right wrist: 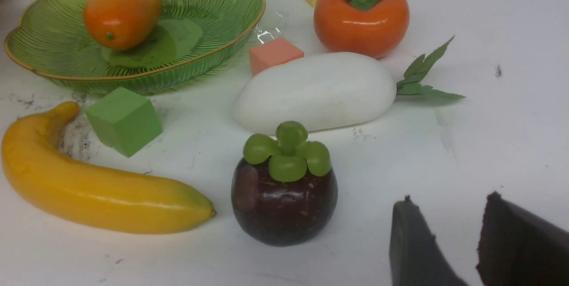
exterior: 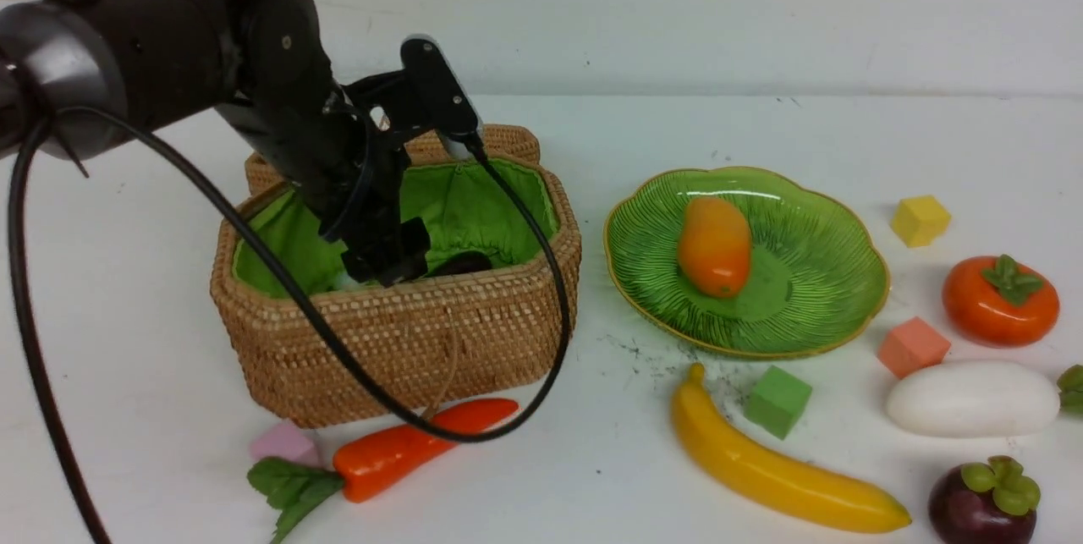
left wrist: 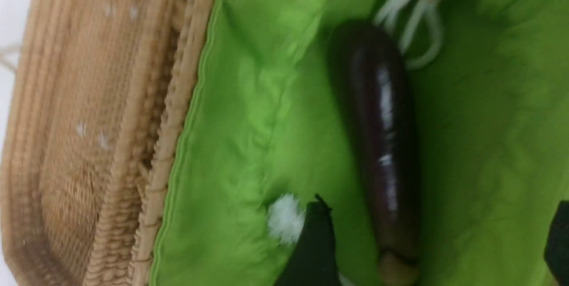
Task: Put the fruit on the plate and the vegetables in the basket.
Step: Use the left arm to grab an eggplant and put it into the left basket, then use the left arm to grab a carrot and put it into the left basket
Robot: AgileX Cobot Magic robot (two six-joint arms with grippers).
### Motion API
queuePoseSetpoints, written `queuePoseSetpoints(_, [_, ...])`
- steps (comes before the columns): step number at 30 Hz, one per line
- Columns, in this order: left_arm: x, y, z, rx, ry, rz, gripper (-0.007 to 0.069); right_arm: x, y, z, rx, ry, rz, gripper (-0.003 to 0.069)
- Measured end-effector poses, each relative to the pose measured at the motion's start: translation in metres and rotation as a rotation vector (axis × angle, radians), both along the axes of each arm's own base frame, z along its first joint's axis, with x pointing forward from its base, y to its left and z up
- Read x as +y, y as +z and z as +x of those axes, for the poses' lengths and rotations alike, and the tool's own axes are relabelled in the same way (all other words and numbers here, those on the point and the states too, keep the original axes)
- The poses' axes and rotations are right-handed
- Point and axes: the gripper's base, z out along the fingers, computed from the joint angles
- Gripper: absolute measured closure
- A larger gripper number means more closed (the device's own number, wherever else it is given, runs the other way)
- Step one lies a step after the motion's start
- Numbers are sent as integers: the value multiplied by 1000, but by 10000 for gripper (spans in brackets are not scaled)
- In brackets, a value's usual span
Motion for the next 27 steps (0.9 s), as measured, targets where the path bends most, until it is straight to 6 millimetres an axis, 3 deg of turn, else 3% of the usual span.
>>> queuePoseSetpoints(2, [0, 7, -6, -5, -4, -27, 5, 0, 0, 0, 0, 0, 0, 414])
queuePoseSetpoints(7, [6, 54, -53, -60, -1, -213, 76, 0, 0, 0, 0, 0, 0, 414])
queuePoseSetpoints(8, [6, 55, -55, -61, -1, -222, 79, 0, 0, 0, 0, 0, 0, 414])
queuePoseSetpoints(9, [8, 66, -74, -60, 4, -300, 104, 0, 0, 0, 0, 0, 0, 414])
queuePoseSetpoints(12, [10, 72, -98, -14, 16, -380, 132, 0, 0, 0, 0, 0, 0, 414])
queuePoseSetpoints(15, [12, 56, -116, 139, 36, -392, 146, 0, 0, 0, 0, 0, 0, 414])
queuePoseSetpoints(17, [13, 34, -122, 261, 54, -356, 149, 0, 0, 0, 0, 0, 0, 414])
queuePoseSetpoints(22, [13, -2, -113, 344, 100, -284, 150, 0, 0, 0, 0, 0, 0, 414])
queuePoseSetpoints(27, [9, -25, -101, 374, 109, -213, 109, 0, 0, 0, 0, 0, 0, 414])
